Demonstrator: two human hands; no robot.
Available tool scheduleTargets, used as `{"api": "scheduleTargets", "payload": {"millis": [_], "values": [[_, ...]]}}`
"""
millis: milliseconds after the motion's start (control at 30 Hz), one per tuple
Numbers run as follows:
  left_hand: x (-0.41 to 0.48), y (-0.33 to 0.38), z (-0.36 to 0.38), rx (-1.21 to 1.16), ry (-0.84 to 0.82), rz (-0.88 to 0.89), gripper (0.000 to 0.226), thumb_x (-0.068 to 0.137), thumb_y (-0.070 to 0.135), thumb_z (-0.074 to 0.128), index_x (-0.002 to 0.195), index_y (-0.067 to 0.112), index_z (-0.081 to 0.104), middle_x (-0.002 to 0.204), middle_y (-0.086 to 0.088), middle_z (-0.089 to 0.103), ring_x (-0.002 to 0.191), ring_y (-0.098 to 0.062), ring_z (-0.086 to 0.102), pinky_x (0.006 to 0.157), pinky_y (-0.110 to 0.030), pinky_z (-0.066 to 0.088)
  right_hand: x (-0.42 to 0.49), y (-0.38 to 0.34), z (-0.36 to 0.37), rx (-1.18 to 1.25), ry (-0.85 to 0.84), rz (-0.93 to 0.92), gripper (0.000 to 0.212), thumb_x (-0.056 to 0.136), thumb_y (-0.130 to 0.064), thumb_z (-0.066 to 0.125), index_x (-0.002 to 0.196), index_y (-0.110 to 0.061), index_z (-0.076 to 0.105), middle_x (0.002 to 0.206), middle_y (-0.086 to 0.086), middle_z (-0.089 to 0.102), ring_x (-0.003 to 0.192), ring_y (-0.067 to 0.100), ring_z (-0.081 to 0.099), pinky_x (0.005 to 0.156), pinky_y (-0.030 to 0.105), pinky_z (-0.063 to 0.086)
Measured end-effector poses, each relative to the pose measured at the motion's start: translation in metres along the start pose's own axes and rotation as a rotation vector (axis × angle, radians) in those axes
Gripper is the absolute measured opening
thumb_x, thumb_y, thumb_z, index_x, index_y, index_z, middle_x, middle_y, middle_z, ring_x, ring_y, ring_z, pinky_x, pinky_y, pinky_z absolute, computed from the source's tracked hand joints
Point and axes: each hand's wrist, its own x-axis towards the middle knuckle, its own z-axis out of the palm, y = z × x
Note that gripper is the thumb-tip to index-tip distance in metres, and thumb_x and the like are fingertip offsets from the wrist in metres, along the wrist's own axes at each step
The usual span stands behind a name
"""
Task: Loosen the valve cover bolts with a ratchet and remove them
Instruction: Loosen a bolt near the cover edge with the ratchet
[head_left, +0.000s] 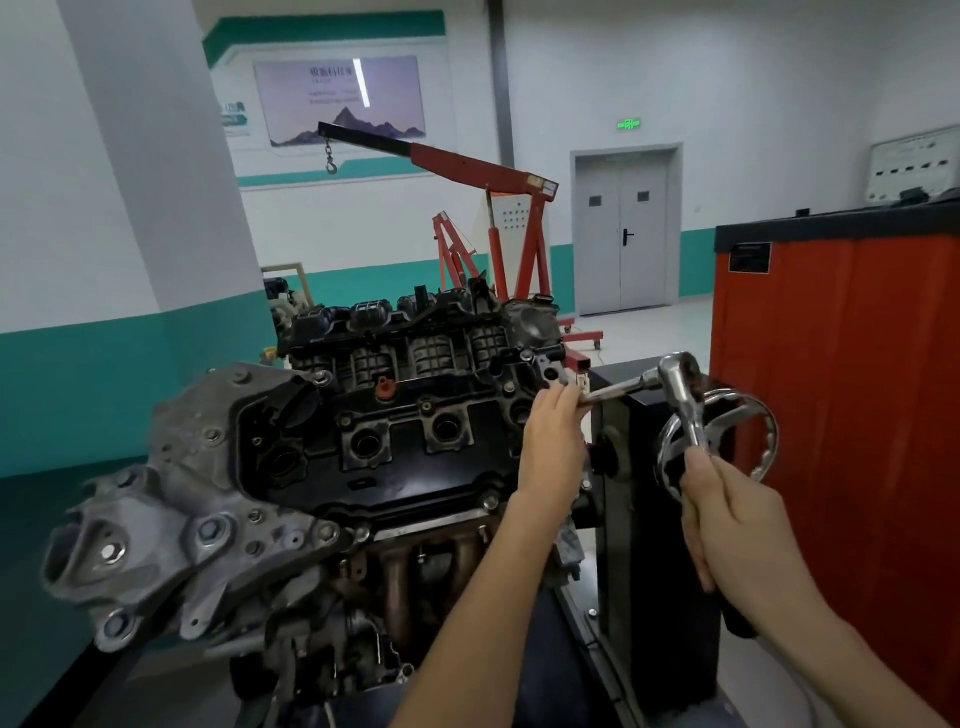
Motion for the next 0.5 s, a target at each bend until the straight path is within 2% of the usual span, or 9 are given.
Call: {"api": "scheduleTargets", "payload": {"millis": [33,233,333,433,500], "values": [[0.000,-0.002,0.002,-0.006,0.005,-0.002,0.014,0.099,0.000,0.047,0.097,-0.005,0.060,0.098,-0.017,0.059,0.095,-0.030,0.050,0.078,-0.038,0.040,0.002,0.002,0.000,-0.007,0.004,0.003,0.051,0.101,-0.034,0.035,0.062,-0.003,0.045,0.040,0.006,0.042,0.037,0.021,0.040,0.051,0.049,0.044],[0.015,-0.010,0.000,-0.097,0.007,-0.056,0.015,0.099,0.000,0.048,0.089,-0.002,0.058,0.087,-0.009,0.052,0.084,-0.023,0.048,0.070,-0.025,0.033,0.018,-0.009,0.006,-0.089,-0.027,-0.078,0.046,0.100,-0.031,0.037,0.064,-0.005,0.047,0.043,0.007,0.042,0.038,0.019,0.039,0.050,0.047,0.042],[0.014,-0.024,-0.004,-0.088,-0.004,-0.097,0.017,0.100,0.005,0.049,0.092,-0.003,0.061,0.090,-0.012,0.057,0.085,-0.022,0.051,0.073,-0.028,0.038,0.031,-0.011,0.012,-0.178,-0.096,-0.107,0.045,0.101,-0.034,0.037,0.065,-0.010,0.048,0.047,0.002,0.044,0.038,0.012,0.041,0.047,0.036,0.039],[0.015,-0.031,-0.013,0.026,0.044,-0.014,0.014,0.098,0.012,0.055,0.087,0.007,0.061,0.085,-0.002,0.057,0.083,-0.014,0.049,0.073,-0.022,0.038,0.045,-0.011,0.021,-0.308,-0.163,-0.158,0.040,0.100,-0.040,0.036,0.065,-0.022,0.044,0.054,0.002,0.048,0.045,0.013,0.045,0.047,0.025,0.032],[0.024,-0.029,-0.021,-0.141,0.043,-0.055,0.019,0.095,0.015,0.060,0.077,0.019,0.057,0.073,0.009,0.055,0.072,-0.006,0.050,0.067,-0.017,0.040,0.058,-0.009,0.033,-0.436,-0.205,-0.187,0.040,0.100,-0.043,0.031,0.067,-0.024,0.042,0.058,0.000,0.048,0.050,0.013,0.046,0.048,0.024,0.029]]}}
